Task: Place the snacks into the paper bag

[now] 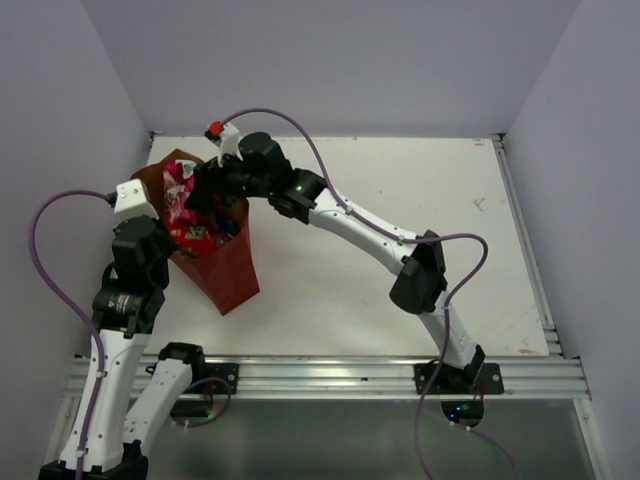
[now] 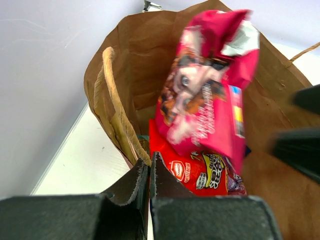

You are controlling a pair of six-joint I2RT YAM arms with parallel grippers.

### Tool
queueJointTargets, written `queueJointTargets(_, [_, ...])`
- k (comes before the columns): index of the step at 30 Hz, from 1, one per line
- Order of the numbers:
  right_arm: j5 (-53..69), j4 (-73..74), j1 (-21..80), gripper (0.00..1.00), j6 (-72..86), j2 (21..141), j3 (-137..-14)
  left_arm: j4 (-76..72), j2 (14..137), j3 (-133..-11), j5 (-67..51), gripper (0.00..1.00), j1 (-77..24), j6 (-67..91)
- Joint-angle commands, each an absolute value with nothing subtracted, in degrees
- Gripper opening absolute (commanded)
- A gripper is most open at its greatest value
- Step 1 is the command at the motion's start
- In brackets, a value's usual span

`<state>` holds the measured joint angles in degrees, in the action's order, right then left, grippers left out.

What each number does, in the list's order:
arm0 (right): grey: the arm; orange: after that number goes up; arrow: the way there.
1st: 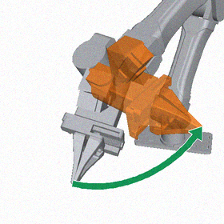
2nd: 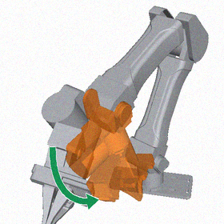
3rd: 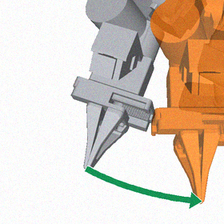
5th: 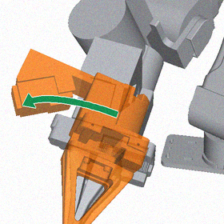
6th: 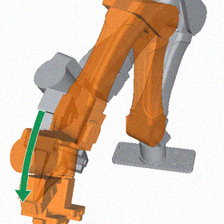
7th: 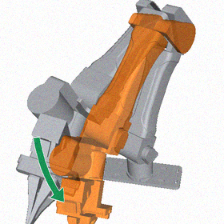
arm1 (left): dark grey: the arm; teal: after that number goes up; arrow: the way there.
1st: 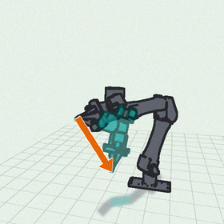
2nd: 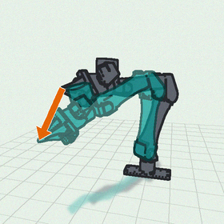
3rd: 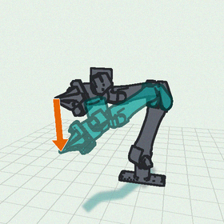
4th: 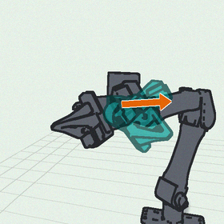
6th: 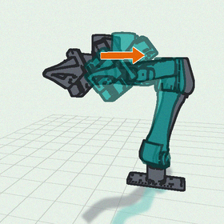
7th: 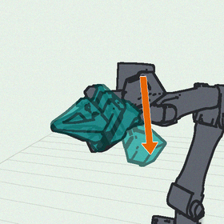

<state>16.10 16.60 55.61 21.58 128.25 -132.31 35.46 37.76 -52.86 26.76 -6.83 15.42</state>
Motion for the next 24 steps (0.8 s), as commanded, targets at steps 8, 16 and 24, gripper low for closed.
queueJointTargets(8, [10.9,17.3,55.9,0.84,8.9,103.4,-126.7,33.7,38.0,-54.0,27.9,0.00,-7.1,15.3])
queueJointTargets(16, [6.0,25.1,56.0,0.85,4.7,105.8,-120.5,35.7,38.1,-55.2,29.0,0.00,-7.1,15.9])
queueJointTargets(24, [3.4,25.6,56.0,0.85,2.7,107.7,-117.4,38.6,39.9,-56.3,31.2,0.32,-7.1,18.2])
